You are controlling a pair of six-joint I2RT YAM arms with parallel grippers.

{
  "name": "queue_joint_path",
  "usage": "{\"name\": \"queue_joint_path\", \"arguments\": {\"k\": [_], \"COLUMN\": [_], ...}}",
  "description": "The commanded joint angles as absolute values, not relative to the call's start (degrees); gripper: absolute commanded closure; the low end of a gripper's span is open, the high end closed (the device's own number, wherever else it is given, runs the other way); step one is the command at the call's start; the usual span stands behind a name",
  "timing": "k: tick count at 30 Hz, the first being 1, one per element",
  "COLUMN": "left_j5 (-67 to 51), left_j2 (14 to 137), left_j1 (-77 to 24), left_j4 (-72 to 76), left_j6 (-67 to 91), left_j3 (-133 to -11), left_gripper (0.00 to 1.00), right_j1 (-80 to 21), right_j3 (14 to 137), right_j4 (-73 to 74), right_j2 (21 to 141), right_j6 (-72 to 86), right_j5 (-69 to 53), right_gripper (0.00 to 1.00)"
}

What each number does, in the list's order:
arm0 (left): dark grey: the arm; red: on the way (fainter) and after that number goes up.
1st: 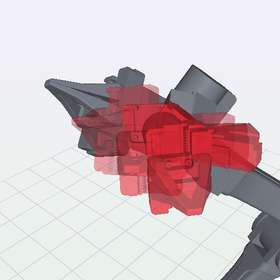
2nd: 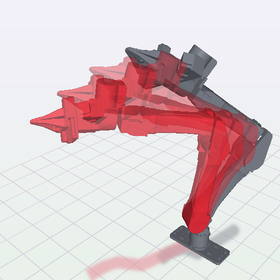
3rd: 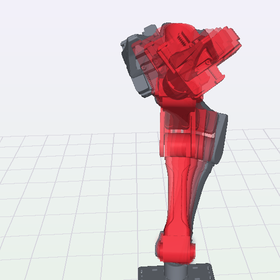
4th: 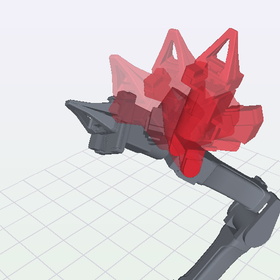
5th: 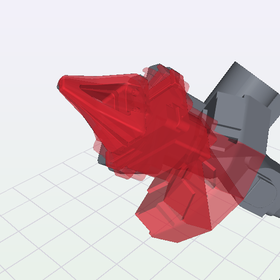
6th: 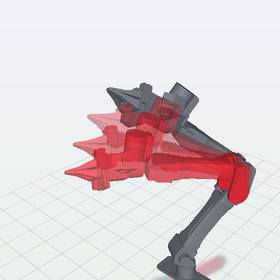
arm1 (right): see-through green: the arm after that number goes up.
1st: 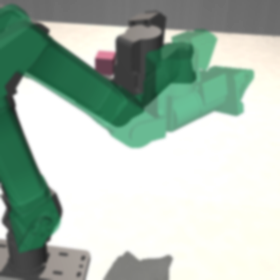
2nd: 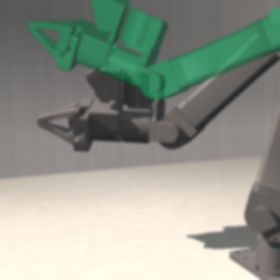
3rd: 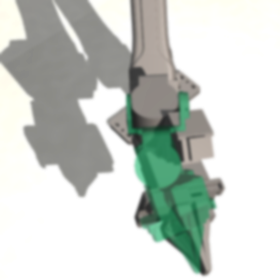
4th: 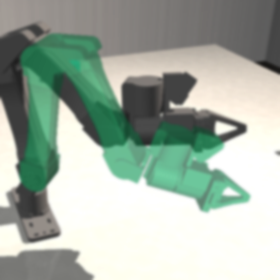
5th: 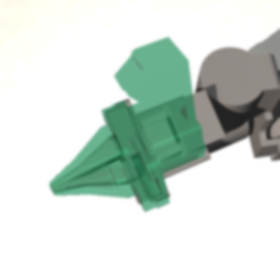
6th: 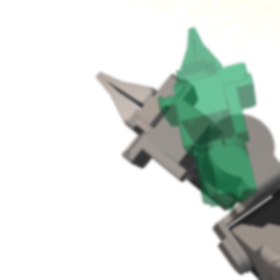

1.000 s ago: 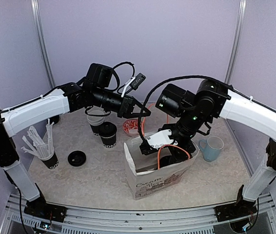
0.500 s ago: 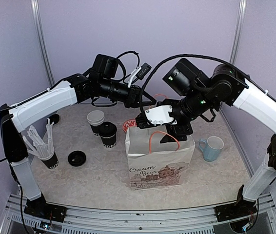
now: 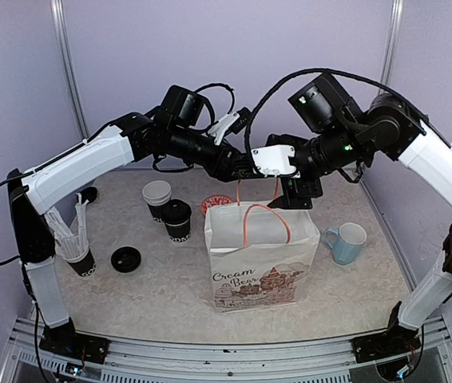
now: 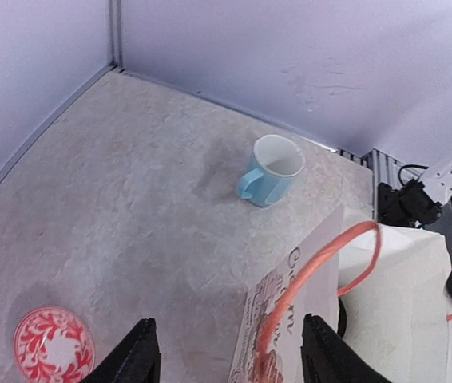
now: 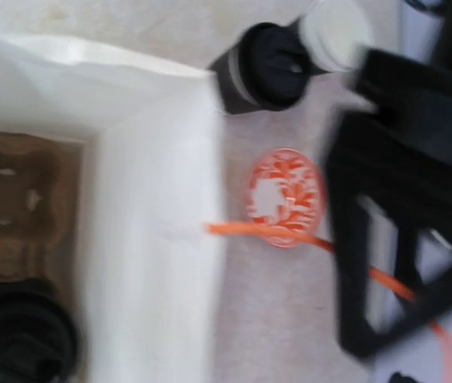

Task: Pack the takeout coffee

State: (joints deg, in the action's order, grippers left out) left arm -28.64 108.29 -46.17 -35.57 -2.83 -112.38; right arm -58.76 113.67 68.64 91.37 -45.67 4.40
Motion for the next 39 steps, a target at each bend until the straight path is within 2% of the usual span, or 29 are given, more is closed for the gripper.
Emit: {"name": "queue_joint_path", "arguments": {"k": [1, 4, 8, 13, 21, 29, 39], "left_j5": [-12.06, 1.71, 12.39, 9.54, 6.69, 2.95, 2.21], "left_j2": [102.11, 97.52, 97.32, 101.83, 109.92, 113.99, 115.8], "left_j1": [-46.32, -46.34, -43.75, -37.69, -34.17, -32.52, -32.56], "left_j4": [-41.83, -43.08, -49.47, -55.93, -61.16, -62.62, -63.66], "left_j6": [-6.37, -6.59, -3.19, 4.44, 10.03, 11.52, 11.89], "left_j3": [-112.0, -107.51, -107.66, -108.5, -112.72, -111.24, -109.13], "left_gripper": [0.34, 0.22, 0.2, 0.21, 0.22, 0.23, 0.22], "right_j1": [-55.59, -51.54, -44.91, -37.01, -25.79, -24.96, -24.96], "right_j3": [114.73, 113.57, 110.38, 108.13, 107.78, 97.37, 94.37], "right_j4": [64.7, 62.98, 61.19, 62.79, 63.48, 58.65, 57.63], "right_j2": [86.92, 85.25, 83.64, 83.98, 85.24, 81.14, 80.82], "right_j6": [-48.32, -49.26, -50.01, -49.38, -48.19, -49.44, -49.82], "right_j5": [5.7, 4.57, 0.83, -7.23, -15.63, -16.2, -16.86], "right_gripper": [0.11, 0.07, 0.01, 0.0, 0.01, 0.02, 0.02]}}
